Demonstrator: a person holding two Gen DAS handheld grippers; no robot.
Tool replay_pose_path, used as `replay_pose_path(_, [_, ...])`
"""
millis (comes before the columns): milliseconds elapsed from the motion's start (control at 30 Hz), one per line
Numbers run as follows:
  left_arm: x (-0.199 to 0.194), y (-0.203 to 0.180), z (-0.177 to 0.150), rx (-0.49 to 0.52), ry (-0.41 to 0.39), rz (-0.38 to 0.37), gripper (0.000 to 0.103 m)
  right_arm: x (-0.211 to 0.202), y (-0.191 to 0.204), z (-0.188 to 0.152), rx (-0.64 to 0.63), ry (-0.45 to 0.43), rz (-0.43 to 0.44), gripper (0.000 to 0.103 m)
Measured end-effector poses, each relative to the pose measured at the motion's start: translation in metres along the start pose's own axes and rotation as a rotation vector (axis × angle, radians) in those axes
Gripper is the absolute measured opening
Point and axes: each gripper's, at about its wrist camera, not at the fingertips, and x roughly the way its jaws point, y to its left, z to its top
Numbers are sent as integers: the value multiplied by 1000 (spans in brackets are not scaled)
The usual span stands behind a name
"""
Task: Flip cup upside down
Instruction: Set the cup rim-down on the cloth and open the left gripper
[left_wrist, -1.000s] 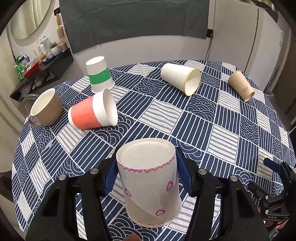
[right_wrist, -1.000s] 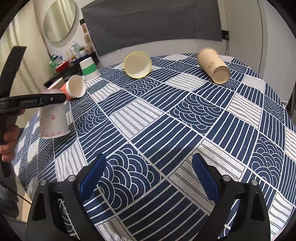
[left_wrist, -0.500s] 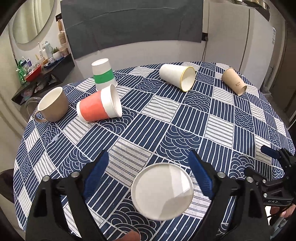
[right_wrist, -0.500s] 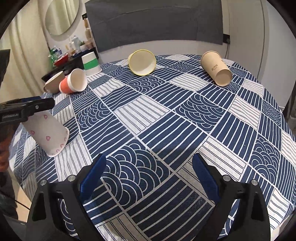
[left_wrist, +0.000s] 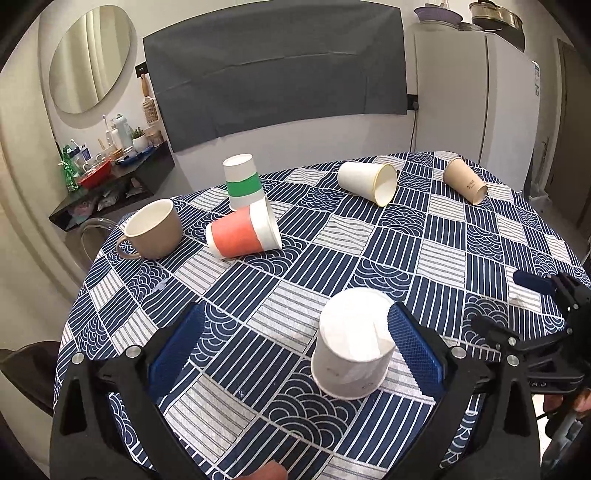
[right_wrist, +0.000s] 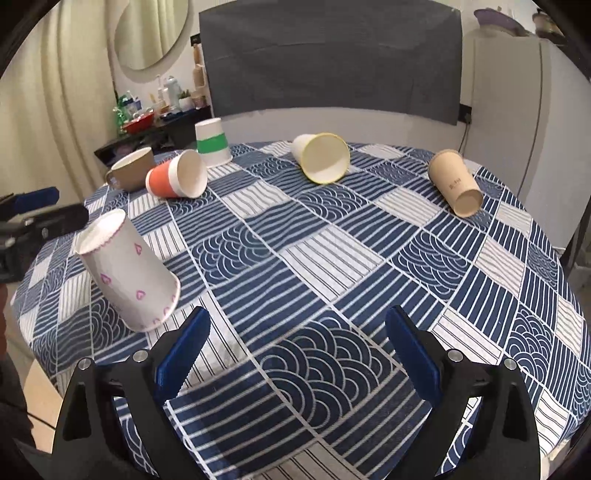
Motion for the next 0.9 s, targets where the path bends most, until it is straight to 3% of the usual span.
replay_pose_path(167, [-15,9,-17,-19,-82,27,97,-7,9,-1,19,-54,-35,93])
replay_pose_path(400, [-29,23,-43,-89,-172,80,97,-10,15,-11,45,-39,-87,94])
replay_pose_path(567, [-25,22,-61,-84,-164,87,97,-23,21,-24,67,-92,-65,94])
replay_pose_path(900, [-21,10,-89,-74,-133,70,97,-31,35,-49,52,-78,-69,94])
